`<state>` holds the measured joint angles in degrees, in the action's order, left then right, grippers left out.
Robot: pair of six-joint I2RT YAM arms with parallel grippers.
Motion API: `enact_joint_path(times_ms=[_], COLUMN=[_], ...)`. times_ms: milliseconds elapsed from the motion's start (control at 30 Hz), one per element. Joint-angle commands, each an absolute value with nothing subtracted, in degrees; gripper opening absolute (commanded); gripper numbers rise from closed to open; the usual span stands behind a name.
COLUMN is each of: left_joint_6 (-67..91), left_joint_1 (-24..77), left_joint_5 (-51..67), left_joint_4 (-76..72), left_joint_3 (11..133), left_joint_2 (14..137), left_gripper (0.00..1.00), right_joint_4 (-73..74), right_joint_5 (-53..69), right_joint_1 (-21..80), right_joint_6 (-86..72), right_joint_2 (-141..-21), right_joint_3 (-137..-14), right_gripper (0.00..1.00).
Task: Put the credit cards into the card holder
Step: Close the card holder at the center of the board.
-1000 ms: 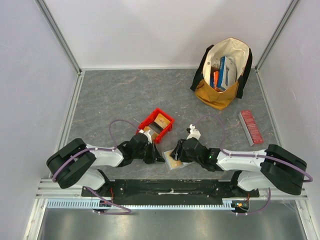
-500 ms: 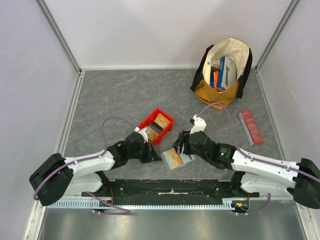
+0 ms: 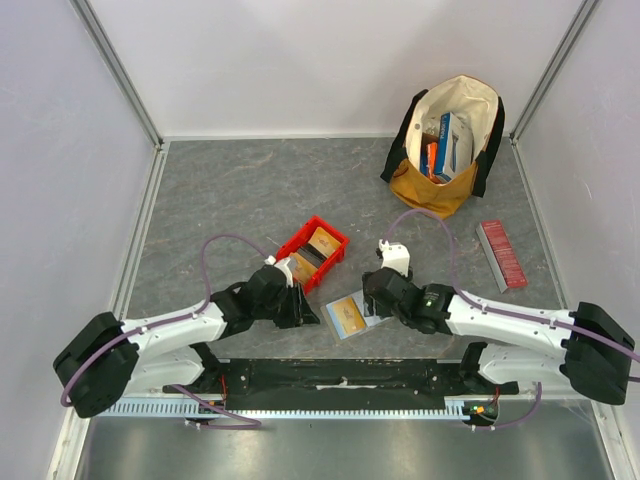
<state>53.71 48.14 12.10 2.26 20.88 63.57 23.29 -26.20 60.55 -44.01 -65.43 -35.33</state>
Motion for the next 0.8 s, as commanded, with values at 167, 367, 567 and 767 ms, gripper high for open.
enact_joint_path(times_ms=[167, 367, 567, 767], left_joint_6=[55.46, 56.77, 58.80, 59.50], left_joint_1=[48.52, 48.69, 48.78, 49.04], left_joint_5=[14.41, 15.99, 17.31, 17.14], left_joint_4=[-2.90, -5.53, -9.31, -10.11], left_joint_3=[18.72, 17.58, 16.26, 15.65], left_joint_2=[62.66, 63.54, 65.47, 66.18], left_gripper=[0.36, 0.38, 0.39, 0.41], right_joint_4=[24.44, 20.05, 17.50, 17.23], right_joint_5=[-33.22, -29.20, -24.79, -21.18], right_joint_1=[59.94, 55.82, 52.56, 52.56], right_joint_6=[-41.05, -37.01, -34.98, -37.26], right_joint_2=[-69.25, -71.89, -70.58, -67.24], right_joint_3=[-37.97, -36.92, -34.72, -31.38], right_gripper=[0.74, 0.62, 0.32, 0.10])
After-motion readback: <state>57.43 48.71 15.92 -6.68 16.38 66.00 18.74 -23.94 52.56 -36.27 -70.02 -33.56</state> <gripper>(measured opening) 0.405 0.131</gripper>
